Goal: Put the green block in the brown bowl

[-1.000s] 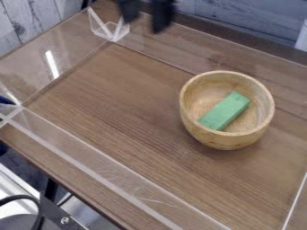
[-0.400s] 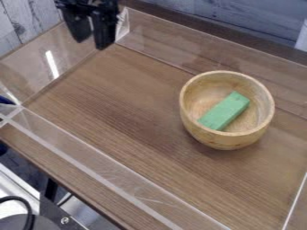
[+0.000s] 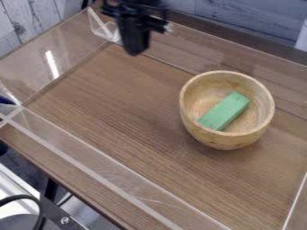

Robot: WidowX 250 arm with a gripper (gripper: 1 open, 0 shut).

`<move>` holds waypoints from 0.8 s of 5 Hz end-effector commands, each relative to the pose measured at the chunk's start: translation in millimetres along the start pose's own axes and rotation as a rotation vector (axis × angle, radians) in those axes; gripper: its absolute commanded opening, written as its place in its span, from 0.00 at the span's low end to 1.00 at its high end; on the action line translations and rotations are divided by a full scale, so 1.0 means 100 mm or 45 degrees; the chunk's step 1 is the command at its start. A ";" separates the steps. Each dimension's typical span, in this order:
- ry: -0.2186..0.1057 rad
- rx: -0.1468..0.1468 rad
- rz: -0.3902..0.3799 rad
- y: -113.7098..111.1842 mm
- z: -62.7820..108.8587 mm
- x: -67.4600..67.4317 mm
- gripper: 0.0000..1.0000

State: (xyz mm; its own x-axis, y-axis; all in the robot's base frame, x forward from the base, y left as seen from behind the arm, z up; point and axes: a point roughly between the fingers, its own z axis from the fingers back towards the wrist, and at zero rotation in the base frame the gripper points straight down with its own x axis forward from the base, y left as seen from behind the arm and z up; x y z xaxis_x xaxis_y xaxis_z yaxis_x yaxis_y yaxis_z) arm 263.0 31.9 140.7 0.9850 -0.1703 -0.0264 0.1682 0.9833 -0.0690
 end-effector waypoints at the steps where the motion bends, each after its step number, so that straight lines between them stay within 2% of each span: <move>1: -0.064 0.023 -0.027 -0.10 0.09 0.12 0.00; 2: -0.063 0.019 -0.062 -0.19 0.04 0.20 0.00; 3: -0.063 0.023 -0.034 0.00 -0.02 0.20 0.00; 4: -0.058 0.025 -0.024 0.05 -0.07 0.22 0.00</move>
State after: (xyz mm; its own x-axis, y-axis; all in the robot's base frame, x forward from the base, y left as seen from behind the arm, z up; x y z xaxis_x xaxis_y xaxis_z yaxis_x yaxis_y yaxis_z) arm 277.1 29.6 118.3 0.9811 -0.1905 -0.0337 0.1878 0.9797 -0.0705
